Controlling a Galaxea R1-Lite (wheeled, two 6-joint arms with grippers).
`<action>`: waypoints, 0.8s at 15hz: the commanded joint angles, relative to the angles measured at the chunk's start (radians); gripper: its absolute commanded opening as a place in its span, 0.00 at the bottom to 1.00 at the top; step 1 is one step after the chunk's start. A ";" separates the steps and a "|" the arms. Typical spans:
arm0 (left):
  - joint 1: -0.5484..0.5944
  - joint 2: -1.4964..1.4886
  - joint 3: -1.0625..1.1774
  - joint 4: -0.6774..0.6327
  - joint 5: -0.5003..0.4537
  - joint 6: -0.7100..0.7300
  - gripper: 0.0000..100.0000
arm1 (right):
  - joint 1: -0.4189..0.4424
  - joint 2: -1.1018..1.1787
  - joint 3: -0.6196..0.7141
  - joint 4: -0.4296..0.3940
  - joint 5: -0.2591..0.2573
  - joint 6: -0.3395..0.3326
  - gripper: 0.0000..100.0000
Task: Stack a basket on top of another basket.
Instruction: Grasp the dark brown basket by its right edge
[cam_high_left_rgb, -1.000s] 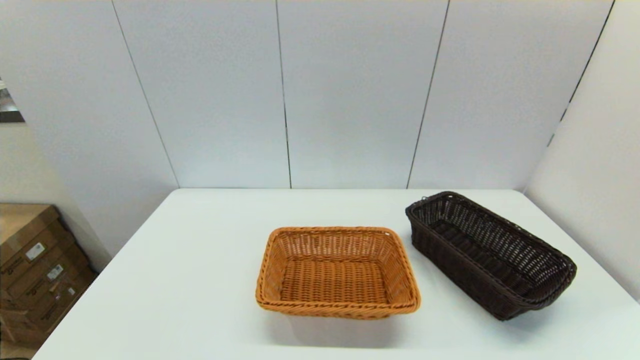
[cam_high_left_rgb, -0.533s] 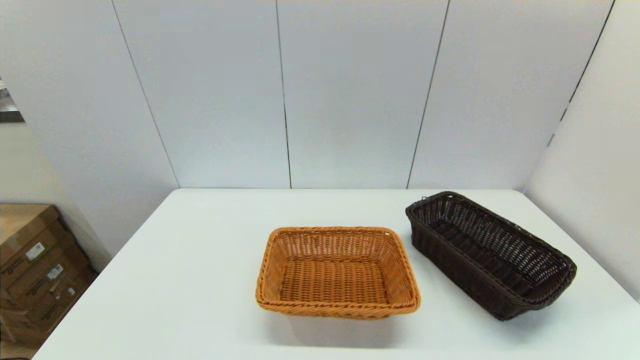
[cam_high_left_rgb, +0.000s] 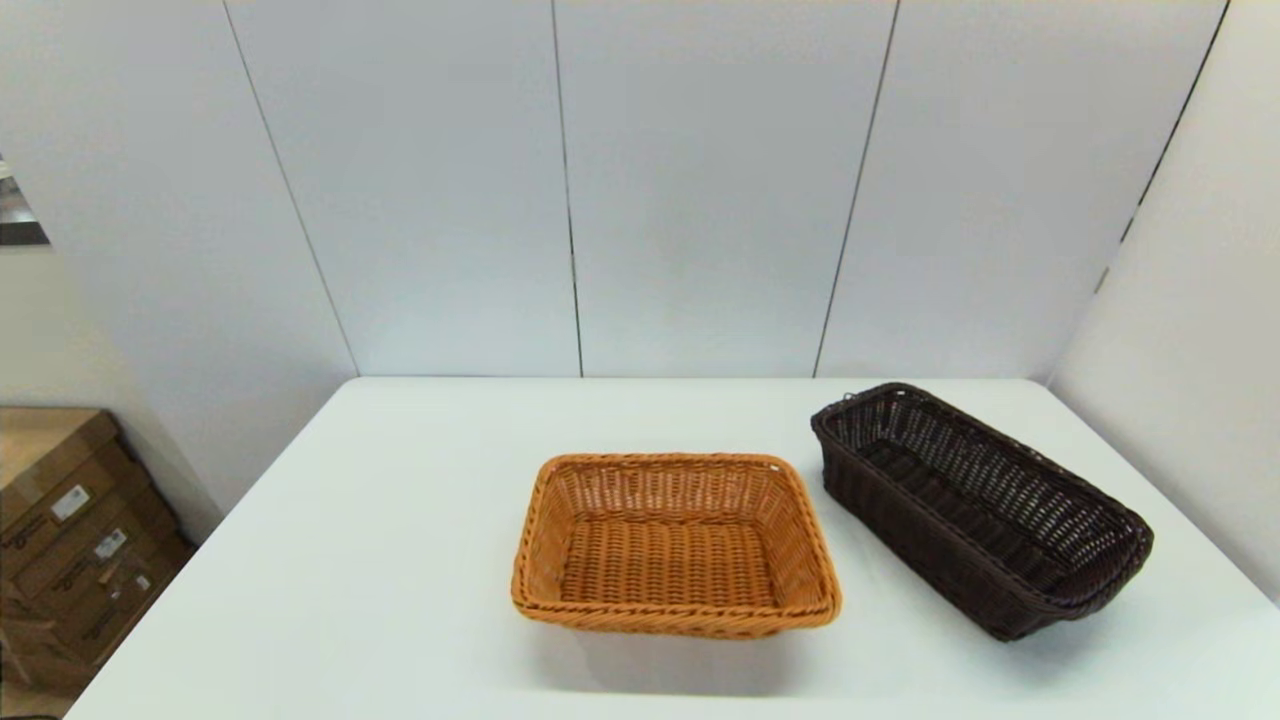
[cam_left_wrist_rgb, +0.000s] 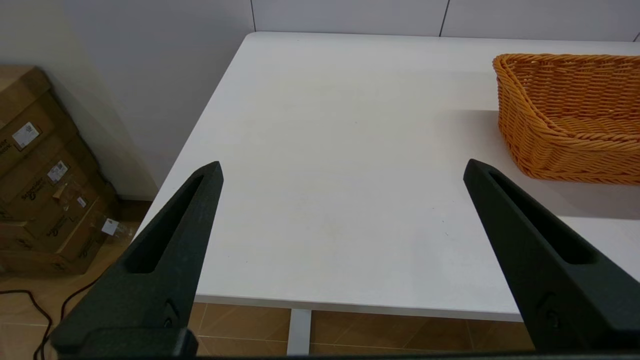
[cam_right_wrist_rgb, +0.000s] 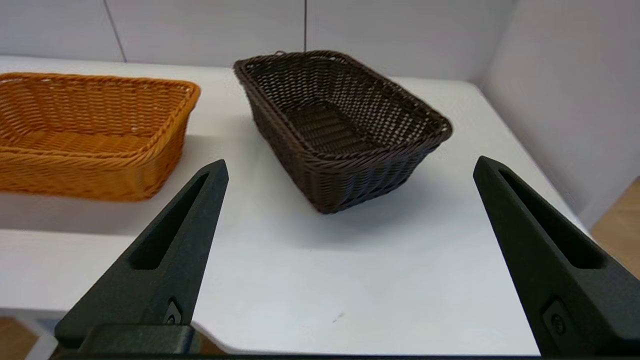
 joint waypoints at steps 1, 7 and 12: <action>0.000 -0.002 0.000 0.001 0.002 -0.005 1.00 | -0.001 0.000 -0.028 0.020 -0.010 -0.020 1.00; 0.000 -0.002 0.000 0.001 0.004 -0.006 1.00 | -0.024 0.221 -0.308 0.234 -0.119 0.026 1.00; -0.001 -0.002 0.000 0.001 0.004 -0.008 1.00 | -0.046 0.535 -0.535 0.376 -0.125 0.272 1.00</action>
